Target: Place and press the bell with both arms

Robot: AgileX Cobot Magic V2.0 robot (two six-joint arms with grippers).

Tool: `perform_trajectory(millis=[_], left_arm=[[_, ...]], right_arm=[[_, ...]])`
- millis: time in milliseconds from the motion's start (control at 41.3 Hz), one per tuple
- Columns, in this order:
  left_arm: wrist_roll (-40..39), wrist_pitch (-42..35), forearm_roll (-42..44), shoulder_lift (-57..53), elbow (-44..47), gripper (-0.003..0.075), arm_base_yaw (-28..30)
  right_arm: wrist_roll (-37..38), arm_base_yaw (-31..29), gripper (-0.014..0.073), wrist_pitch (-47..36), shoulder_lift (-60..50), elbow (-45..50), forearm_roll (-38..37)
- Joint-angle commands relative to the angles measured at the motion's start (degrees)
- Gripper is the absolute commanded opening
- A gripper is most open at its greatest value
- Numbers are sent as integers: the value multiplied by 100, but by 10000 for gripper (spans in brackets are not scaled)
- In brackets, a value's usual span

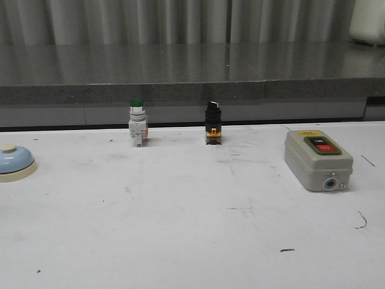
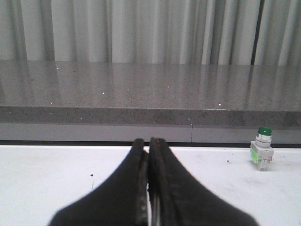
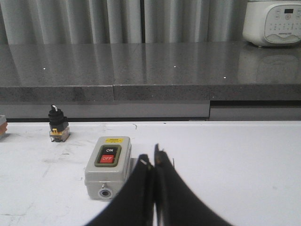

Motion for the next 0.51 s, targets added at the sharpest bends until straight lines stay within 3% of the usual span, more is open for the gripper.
perform_trajectory(millis=[0, 194, 484], left_arm=[[16, -549, -218, -85, -56, -20, 9], [16, -293, -375, -38, -936, -20, 9], [16, 1825, -375, 1197, -3167, -20, 9]], right_arm=[[-10, 9, -68, -598, -90, -98, 27], [-22, 9, -68, 281, -72, -1026, 2], [-110, 9, -68, 1897, 985, -3049, -160]])
